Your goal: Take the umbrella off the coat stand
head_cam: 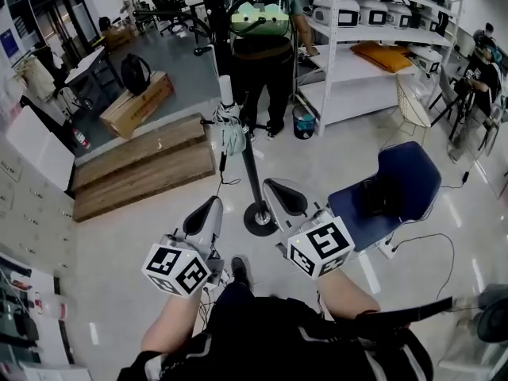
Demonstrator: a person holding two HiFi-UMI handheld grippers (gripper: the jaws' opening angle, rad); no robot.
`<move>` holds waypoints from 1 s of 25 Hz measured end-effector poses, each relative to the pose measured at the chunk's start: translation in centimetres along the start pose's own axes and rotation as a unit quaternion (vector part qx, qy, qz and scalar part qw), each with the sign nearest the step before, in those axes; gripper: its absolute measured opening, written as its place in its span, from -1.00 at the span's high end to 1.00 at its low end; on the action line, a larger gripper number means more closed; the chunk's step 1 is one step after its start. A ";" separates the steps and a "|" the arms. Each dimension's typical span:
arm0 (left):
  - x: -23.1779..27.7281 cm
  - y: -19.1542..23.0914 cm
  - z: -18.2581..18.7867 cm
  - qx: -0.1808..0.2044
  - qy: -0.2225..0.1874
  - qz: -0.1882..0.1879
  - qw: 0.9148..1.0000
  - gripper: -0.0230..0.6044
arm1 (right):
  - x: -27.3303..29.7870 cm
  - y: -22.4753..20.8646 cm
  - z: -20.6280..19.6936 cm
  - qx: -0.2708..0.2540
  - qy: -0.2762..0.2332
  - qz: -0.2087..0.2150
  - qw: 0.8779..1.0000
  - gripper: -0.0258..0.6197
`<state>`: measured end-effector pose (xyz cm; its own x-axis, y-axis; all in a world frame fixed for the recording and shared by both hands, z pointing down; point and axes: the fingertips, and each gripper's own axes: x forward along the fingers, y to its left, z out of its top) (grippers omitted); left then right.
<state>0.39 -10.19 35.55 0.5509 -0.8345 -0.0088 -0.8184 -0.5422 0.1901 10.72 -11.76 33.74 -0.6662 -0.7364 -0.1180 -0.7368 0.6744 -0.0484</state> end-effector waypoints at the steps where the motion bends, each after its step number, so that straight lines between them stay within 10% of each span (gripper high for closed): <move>1: 0.3 0.3 0.3 0.001 -0.004 -0.002 1.000 0.89 | 0.3 -0.2 0.2 -0.003 0.000 -0.003 1.000 0.91; 25: 11.2 12.3 8.3 -0.003 -0.078 -0.079 0.994 0.89 | 15.7 -4.8 2.9 -0.063 -0.017 -0.032 0.997 0.91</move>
<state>-4.86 -26.98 29.67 0.6397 -0.7444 -0.1915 -0.7225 -0.6674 0.1808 4.14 -26.44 29.28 -0.6149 -0.7739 -0.1513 -0.7875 0.6126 0.0672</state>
